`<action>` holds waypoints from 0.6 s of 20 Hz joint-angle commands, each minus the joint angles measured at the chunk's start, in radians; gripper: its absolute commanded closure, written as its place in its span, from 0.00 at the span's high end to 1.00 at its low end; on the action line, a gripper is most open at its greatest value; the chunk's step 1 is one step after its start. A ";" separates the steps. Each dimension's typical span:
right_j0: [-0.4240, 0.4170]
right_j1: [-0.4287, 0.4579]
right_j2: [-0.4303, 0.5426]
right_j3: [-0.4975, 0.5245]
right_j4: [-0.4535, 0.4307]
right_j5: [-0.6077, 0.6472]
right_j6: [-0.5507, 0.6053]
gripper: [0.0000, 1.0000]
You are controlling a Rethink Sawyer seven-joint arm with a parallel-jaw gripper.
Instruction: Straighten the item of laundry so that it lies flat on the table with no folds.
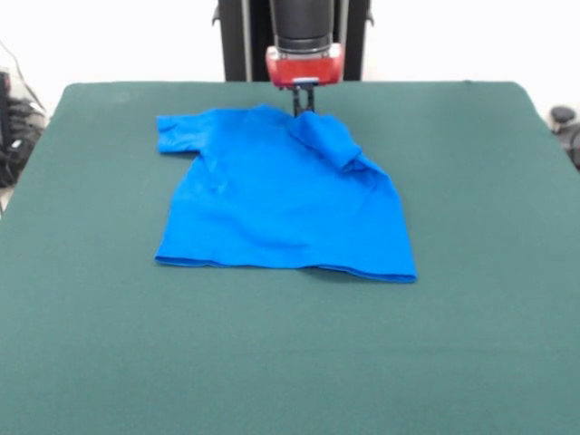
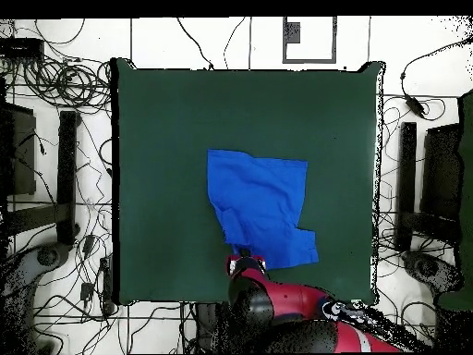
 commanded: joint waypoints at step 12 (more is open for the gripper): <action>-0.032 0.057 0.109 -0.168 -0.050 0.057 0.102 0.00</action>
